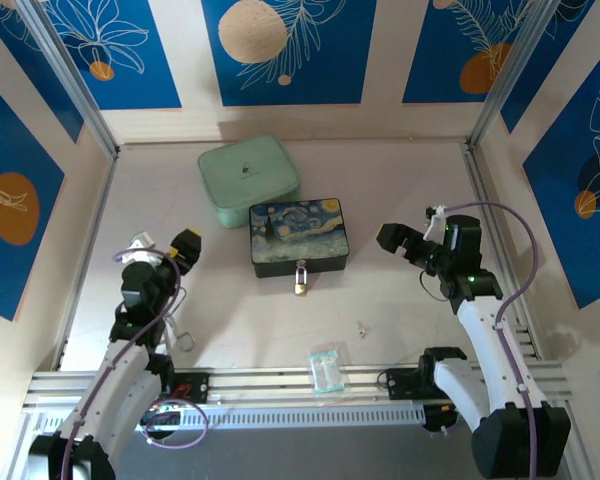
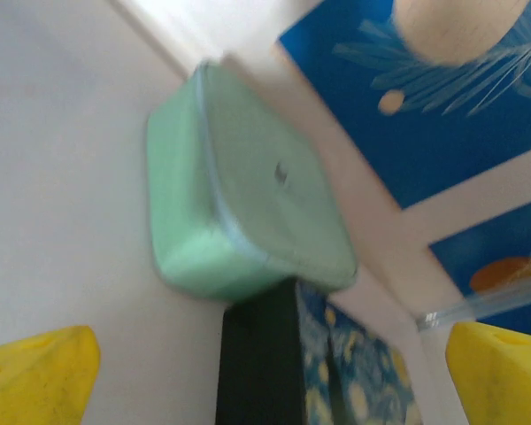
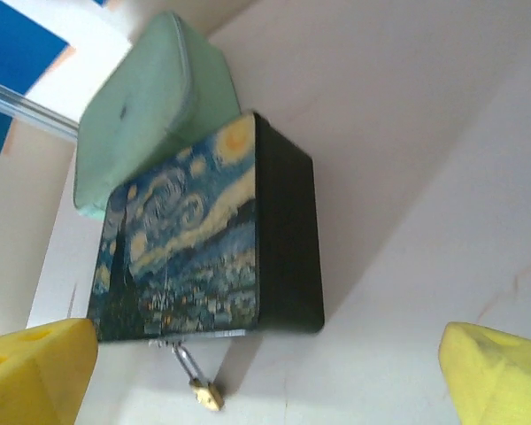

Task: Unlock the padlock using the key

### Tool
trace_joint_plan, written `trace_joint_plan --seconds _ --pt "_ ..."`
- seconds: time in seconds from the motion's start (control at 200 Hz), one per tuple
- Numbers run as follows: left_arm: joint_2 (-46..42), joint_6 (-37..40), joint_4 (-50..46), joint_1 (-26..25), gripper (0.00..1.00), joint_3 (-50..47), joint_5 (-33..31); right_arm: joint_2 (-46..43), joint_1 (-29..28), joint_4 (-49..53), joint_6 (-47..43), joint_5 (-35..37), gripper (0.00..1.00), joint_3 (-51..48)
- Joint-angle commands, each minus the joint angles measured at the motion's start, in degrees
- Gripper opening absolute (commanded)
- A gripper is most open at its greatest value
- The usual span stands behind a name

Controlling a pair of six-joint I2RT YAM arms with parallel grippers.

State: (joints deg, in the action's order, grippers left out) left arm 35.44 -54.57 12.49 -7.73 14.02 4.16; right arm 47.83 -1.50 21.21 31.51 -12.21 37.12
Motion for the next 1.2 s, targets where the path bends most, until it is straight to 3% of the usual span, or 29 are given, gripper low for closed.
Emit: trace_joint_plan --seconds 0.0,0.125,0.28,0.43,0.515,0.6,0.76,0.865,1.196 --pt "-2.2 1.3 -18.5 -6.7 0.99 5.6 -0.8 -0.6 -3.2 9.9 1.8 0.0 0.99 -0.4" --pt "-2.2 0.2 -28.9 -19.5 0.99 8.4 -14.0 -0.6 -9.4 13.8 3.1 3.6 0.99 -1.6" --pt "6.2 -4.4 -26.4 -31.0 0.99 9.5 -15.6 0.9 -19.7 16.9 4.9 9.5 0.97 -3.4" --pt "15.6 -6.5 -26.7 -44.3 0.99 13.8 -25.0 3.5 -27.1 18.1 8.0 13.7 0.89 -5.7" --pt "19.9 -9.9 -22.9 -49.0 0.99 14.4 -25.7 3.5 -30.5 18.6 10.6 15.9 0.86 -7.2" --pt "24.3 -11.7 -17.1 -52.7 0.99 14.6 -25.6 4.0 -33.7 20.0 12.5 18.8 0.78 -7.7" --pt "30.2 -11.5 -25.1 -58.4 0.98 22.0 -31.4 5.5 -38.1 20.0 15.3 21.2 0.62 -7.9" --pt "31.0 -12.3 -22.5 -59.6 0.96 22.1 -30.2 8.2 -41.2 20.5 16.6 23.4 0.55 -7.4" --pt "33.5 -13.9 -20.8 -63.0 0.94 22.8 -31.1 15.9 -45.5 20.7 17.4 26.6 0.49 -4.9"
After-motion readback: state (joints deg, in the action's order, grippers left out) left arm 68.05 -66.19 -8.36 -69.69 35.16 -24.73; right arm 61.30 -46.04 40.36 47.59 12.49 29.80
